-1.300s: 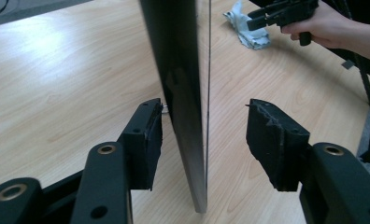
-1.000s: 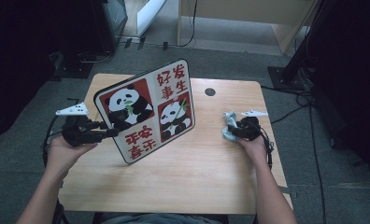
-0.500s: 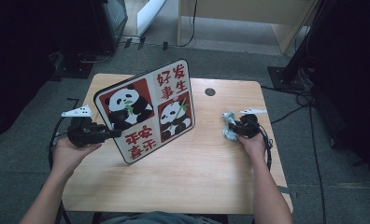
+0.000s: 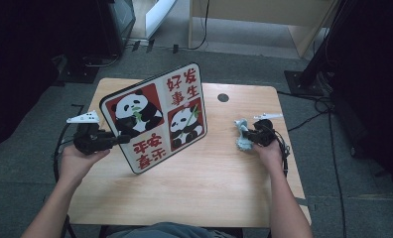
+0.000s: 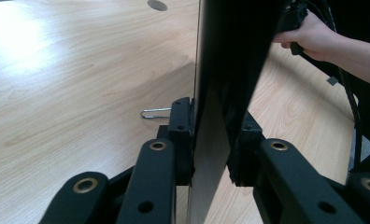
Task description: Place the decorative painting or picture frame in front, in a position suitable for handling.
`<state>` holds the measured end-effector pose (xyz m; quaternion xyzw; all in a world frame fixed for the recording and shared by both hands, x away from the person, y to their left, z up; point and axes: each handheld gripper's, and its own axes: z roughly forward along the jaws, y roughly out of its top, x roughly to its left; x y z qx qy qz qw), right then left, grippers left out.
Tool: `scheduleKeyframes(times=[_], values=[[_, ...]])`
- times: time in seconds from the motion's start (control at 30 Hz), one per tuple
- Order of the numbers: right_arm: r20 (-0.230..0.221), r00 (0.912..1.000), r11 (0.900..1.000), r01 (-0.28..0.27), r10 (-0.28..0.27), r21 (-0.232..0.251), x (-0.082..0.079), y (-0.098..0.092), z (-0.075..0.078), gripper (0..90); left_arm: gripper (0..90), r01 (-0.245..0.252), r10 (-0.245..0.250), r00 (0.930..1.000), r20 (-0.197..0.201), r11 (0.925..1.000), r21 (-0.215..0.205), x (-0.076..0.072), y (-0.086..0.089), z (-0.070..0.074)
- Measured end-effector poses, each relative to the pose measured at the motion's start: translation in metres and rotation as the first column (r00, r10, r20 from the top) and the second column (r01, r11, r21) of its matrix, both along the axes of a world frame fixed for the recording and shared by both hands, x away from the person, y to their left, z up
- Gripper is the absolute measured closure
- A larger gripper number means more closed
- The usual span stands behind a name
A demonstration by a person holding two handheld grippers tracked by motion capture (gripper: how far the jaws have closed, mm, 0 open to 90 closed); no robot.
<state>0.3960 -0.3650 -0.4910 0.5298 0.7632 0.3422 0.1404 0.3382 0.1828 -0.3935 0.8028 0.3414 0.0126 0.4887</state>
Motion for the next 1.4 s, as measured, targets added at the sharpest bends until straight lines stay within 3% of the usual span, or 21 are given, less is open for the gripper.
scheduleKeyframes(times=[0.2,0.23,0.33,0.4,0.6,0.87,0.97,1.1,1.33,1.4], values=[[0.025,0.9982,0.998,-0.054,0.054,-0.023,-0.006,0.019,0.013,79.5,78.0,0.0,0.0,0.9999,-0.012,0.9999,-0.011,0.0,0.001,-0.001],[0.043,0.9964,0.997,-0.073,0.073,-0.005,-0.008,0.027,0.02,79.4,78.2,0.001,-0.001,0.9999,-0.012,0.9999,-0.012,0.0,0.001,-0.001],[0.08,0.9912,0.994,-0.105,0.106,-0.012,-0.008,0.033,0.026,79.4,78.3,-0.005,0.005,1.0,-0.007,0.9999,-0.016,-0.002,0.0,-0.001],[0.082,0.9885,0.992,-0.127,0.127,0.005,-0.007,0.042,0.031,79.5,78.3,-0.01,0.01,0.9999,-0.002,0.9998,-0.017,-0.003,0.0,-0.002],[0.128,0.9737,0.98,-0.195,0.188,0.04,-0.005,0.064,0.06,79.5,77.1,-0.024,0.023,0.9997,-0.009,0.9992,-0.032,-0.003,0.001,-0.003],[0.174,0.9554,0.968,-0.249,0.239,0.038,0.002,0.081,0.108,79.5,72.5,-0.021,0.02,0.9998,-0.008,0.9981,-0.058,0.002,-0.007,-0.004],[0.212,0.9452,0.963,-0.265,0.249,0.05,0.006,0.09,0.129,79.5,74.8,-0.009,0.009,1.0,0.001,0.999,-0.045,0.004,-0.012,-0.005],[0.228,0.9367,0.958,-0.284,0.266,0.049,0.01,0.098,0.144,79.5,79.9,-0.004,0.004,1.0,0.006,0.9991,-0.041,0.004,-0.011,-0.006],[0.26,0.9111,0.939,-0.341,0.319,0.04,0.024,0.121,0.182,79.6,80.3,-0.003,0.003,1.0,-0.002,0.999,-0.046,0.001,-0.012,-0.006],[0.262,0.9081,0.936,-0.348,0.327,0.04,0.027,0.127,0.189,79.6,80.4,-0.007,0.007,1.0,-0.001,0.999,-0.045,-0.001,-0.012,-0.006]])
